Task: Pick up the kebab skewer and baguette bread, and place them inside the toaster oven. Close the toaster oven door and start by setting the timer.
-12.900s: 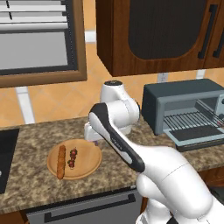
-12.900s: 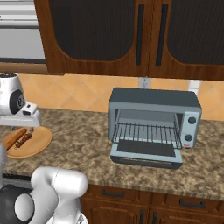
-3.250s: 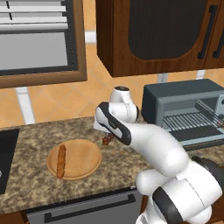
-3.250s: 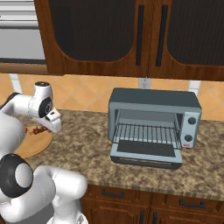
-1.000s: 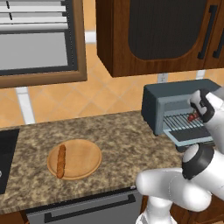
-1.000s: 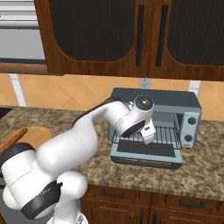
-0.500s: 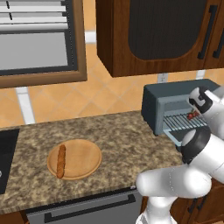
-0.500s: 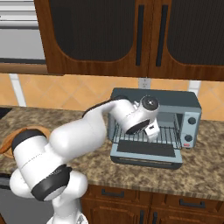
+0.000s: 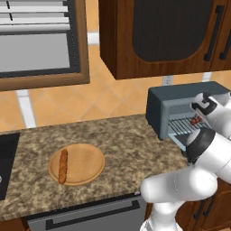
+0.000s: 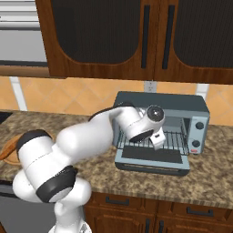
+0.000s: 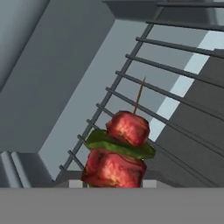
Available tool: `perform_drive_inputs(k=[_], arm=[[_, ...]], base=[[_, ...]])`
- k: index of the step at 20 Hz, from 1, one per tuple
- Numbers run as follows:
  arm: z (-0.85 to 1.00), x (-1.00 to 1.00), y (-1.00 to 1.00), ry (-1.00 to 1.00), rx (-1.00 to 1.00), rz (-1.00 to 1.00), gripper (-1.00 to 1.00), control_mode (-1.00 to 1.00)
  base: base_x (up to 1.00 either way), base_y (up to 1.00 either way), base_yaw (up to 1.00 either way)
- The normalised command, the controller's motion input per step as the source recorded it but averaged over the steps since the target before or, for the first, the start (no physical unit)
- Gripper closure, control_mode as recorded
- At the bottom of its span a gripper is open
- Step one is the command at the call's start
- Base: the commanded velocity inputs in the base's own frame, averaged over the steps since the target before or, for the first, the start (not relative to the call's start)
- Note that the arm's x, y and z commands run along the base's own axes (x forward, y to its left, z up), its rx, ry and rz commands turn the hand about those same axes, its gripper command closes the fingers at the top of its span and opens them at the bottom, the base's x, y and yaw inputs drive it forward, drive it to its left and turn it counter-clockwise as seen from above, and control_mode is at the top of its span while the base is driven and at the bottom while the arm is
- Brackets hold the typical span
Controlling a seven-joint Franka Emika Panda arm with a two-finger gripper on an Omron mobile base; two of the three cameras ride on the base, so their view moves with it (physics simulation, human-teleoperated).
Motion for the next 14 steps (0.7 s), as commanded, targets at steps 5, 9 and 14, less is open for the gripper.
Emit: perform_drive_inputs(k=[5, 9, 14], arm=[[0.0, 0.28, -0.03, 0.0, 0.01, 0.0, 1.0, -1.0], [-0.11, 0.24, 0.0, 0.0, 0.0, 0.0, 1.0, -1.0], [-0.28, 0.12, 0.0, 0.0, 0.0, 0.0, 1.0, -1.0]], base=[[0.0, 0.0, 0.0], [0.0, 0.0, 0.0], [0.0, 0.0, 0.0]])
